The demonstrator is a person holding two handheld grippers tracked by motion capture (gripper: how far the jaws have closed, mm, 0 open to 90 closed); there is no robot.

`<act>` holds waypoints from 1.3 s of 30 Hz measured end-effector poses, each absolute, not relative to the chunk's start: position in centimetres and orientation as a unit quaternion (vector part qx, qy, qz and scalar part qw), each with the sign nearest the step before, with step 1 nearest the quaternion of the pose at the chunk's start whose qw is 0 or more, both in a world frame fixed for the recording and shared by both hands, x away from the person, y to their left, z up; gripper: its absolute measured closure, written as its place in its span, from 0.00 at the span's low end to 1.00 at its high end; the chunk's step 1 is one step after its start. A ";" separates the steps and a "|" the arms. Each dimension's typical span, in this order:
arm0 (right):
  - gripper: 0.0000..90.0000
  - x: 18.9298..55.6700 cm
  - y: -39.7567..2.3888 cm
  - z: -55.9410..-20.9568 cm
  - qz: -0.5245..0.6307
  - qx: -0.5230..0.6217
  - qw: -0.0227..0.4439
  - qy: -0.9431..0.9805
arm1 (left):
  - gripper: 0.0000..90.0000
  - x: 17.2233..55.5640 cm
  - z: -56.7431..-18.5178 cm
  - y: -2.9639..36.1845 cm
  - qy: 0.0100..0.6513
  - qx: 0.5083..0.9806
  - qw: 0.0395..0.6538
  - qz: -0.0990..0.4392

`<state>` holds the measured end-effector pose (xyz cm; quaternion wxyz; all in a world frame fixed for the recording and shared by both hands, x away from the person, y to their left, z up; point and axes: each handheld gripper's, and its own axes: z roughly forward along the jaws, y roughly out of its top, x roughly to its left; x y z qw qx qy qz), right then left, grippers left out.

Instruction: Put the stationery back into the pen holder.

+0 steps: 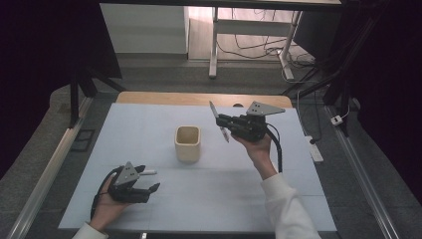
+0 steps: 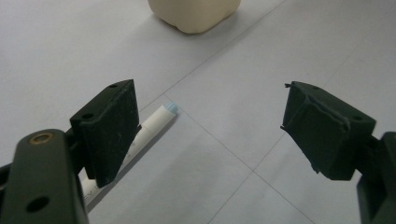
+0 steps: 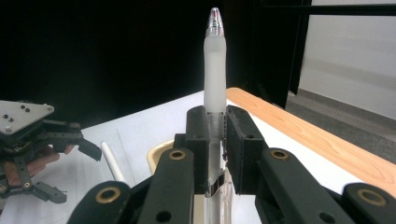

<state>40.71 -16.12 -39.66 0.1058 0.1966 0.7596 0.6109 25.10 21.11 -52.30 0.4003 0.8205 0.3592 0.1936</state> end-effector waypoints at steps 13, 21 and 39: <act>0.88 41.1 -14.2 -39.5 0.621 0.194 0.101 0.753 | 0.20 25.1 -52.3 21.1 0.359 0.820 0.401 0.193; 0.88 41.3 -13.1 -39.5 0.629 0.194 0.096 0.747 | 0.20 25.1 -52.3 21.1 0.359 0.820 0.402 0.193; 0.88 41.6 -10.6 -39.6 0.632 0.188 0.085 0.747 | 0.20 25.1 -52.3 21.2 0.358 0.820 0.403 0.191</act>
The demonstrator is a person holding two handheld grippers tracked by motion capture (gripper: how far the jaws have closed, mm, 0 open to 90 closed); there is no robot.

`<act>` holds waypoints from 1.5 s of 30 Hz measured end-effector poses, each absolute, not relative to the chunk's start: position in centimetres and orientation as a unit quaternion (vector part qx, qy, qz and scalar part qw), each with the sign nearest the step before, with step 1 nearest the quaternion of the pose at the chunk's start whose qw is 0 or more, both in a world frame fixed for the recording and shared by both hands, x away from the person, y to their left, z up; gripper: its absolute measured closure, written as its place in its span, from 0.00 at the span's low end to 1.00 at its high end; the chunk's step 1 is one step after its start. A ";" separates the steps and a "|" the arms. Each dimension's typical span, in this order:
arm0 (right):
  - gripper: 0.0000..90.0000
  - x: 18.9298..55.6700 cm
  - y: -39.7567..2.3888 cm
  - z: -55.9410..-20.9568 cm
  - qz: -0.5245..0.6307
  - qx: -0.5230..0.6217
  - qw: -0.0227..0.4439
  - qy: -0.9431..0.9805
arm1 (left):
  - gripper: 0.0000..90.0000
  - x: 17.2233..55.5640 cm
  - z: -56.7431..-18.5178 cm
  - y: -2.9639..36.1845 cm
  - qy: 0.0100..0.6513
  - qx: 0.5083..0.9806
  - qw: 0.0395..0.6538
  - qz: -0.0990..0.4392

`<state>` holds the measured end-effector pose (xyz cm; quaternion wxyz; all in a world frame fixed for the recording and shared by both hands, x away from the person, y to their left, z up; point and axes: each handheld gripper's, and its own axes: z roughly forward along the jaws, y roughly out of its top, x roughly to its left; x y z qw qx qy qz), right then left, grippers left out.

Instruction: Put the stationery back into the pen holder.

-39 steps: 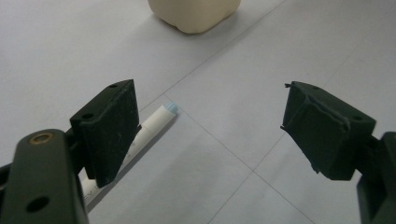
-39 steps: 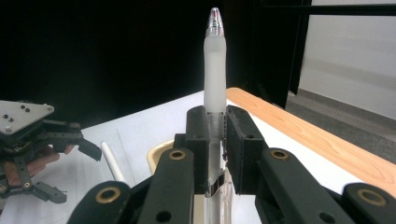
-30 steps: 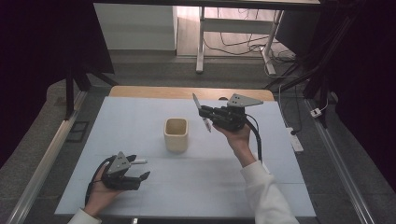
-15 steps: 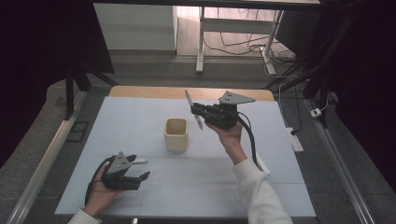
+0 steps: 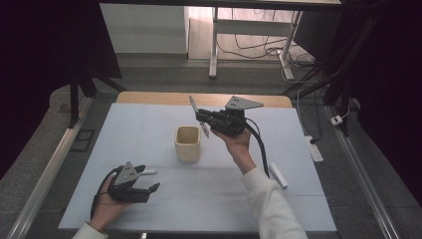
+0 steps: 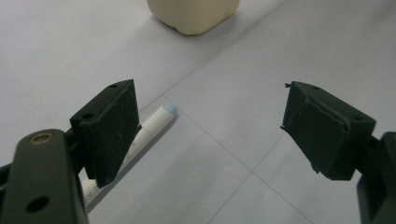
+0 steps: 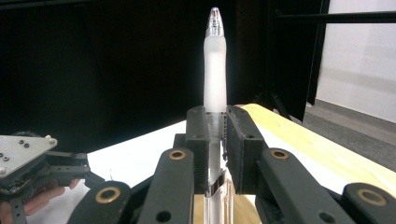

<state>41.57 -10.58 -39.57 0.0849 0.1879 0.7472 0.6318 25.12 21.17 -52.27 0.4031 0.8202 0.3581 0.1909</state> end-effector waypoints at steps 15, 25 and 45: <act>0.88 42.0 -8.2 -40.1 0.637 0.186 0.077 0.745 | 0.20 25.2 -52.3 21.2 0.357 0.821 0.403 0.189; 0.88 42.4 -7.1 -41.5 0.632 0.190 0.072 0.748 | 0.20 25.1 -52.3 21.2 0.357 0.821 0.403 0.189; 0.71 42.8 -6.7 -42.9 0.625 0.205 0.079 0.749 | 0.20 25.2 -52.4 21.2 0.354 0.823 0.401 0.188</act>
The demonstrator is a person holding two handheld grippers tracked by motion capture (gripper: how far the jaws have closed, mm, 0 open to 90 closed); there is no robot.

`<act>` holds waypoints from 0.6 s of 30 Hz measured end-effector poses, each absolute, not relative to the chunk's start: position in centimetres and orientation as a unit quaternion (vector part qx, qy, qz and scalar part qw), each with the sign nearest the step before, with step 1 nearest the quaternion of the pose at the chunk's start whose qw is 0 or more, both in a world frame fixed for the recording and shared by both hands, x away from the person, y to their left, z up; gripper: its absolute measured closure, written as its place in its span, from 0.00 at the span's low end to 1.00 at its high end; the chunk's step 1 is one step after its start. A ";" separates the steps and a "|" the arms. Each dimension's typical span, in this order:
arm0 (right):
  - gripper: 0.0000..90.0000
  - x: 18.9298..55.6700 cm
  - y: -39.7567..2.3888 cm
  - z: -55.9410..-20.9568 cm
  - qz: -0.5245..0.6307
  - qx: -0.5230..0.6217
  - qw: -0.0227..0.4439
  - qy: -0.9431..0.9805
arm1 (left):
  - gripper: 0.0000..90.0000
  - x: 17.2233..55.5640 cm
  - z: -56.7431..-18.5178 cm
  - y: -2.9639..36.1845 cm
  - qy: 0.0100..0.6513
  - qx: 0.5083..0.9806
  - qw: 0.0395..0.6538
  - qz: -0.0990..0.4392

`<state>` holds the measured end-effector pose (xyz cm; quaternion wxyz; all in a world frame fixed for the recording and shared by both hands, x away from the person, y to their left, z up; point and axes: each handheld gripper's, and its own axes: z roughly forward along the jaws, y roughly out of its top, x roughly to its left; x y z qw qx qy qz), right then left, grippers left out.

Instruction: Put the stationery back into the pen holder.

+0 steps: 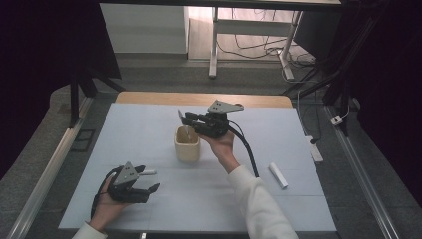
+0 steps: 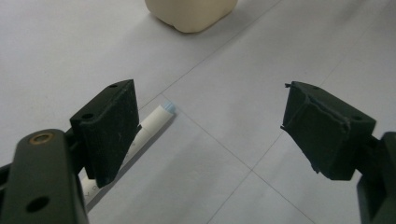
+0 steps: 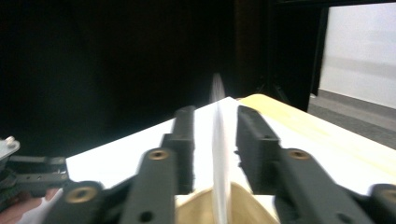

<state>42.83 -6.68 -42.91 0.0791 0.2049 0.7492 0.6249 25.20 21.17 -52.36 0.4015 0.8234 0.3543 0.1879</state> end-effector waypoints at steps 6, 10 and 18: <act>0.61 42.6 -7.1 -42.8 0.614 0.210 0.093 0.755 | 0.20 25.2 -52.4 21.1 0.354 0.824 0.401 0.187; 0.61 42.3 -7.5 -42.8 0.611 0.208 0.094 0.758 | 0.20 25.2 -52.4 21.1 0.354 0.825 0.399 0.188; 0.61 41.9 -8.7 -42.9 0.600 0.213 0.095 0.765 | 0.20 25.3 -52.4 21.1 0.354 0.825 0.398 0.187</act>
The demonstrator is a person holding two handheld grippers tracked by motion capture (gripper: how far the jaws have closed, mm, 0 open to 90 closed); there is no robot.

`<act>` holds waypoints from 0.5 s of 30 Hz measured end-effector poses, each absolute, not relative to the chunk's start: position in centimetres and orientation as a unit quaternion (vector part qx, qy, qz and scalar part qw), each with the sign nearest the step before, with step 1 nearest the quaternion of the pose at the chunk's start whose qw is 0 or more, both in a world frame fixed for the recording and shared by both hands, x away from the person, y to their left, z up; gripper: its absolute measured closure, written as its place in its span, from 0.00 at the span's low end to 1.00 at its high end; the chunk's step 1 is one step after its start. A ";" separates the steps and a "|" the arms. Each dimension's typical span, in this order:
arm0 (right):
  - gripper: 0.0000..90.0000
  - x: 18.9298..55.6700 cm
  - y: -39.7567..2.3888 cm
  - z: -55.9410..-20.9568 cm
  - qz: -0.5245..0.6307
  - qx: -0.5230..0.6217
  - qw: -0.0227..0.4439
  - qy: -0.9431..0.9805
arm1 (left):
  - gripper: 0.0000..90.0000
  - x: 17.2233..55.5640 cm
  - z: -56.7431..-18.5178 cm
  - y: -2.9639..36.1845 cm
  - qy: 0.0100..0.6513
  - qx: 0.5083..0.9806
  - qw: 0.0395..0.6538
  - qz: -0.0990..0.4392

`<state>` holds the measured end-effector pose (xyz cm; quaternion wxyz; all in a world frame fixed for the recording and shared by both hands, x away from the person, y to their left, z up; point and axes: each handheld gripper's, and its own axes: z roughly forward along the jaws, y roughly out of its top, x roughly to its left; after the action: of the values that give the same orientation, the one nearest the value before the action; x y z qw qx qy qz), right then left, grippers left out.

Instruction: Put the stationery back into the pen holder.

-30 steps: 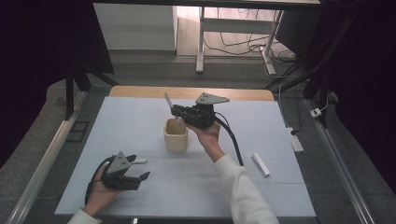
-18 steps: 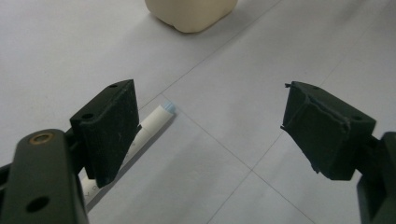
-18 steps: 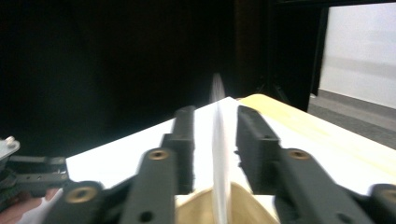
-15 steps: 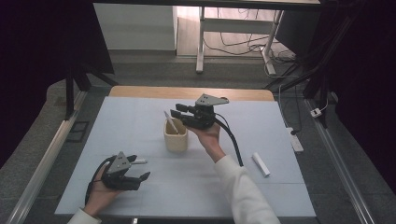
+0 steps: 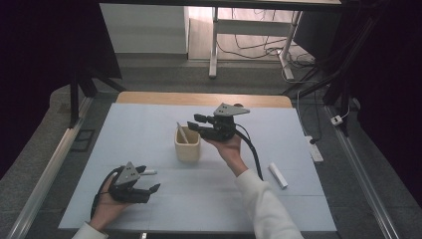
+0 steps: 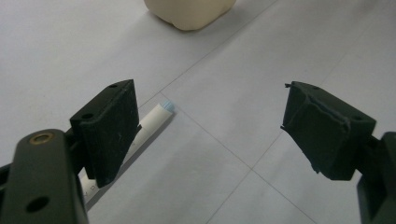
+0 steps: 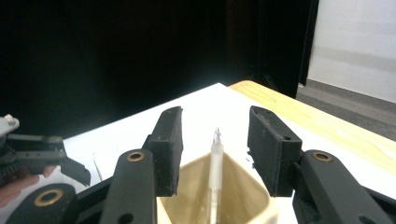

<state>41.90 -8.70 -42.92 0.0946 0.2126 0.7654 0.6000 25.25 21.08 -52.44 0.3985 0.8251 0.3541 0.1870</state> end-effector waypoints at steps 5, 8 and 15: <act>0.61 41.6 -9.6 -43.0 0.592 0.217 0.099 0.770 | 0.20 25.2 -52.4 21.1 0.354 0.826 0.398 0.186; 0.61 41.3 -10.3 -43.2 0.584 0.219 0.105 0.774 | 0.20 25.3 -52.4 21.1 0.354 0.826 0.398 0.186; 0.61 40.6 -12.2 -43.6 0.570 0.234 0.112 0.780 | 0.20 25.3 -52.5 21.0 0.354 0.827 0.396 0.185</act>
<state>40.58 -12.18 -43.56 0.1124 0.2344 0.7796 0.5698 25.27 21.03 -52.48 0.3957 0.8268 0.3541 0.1853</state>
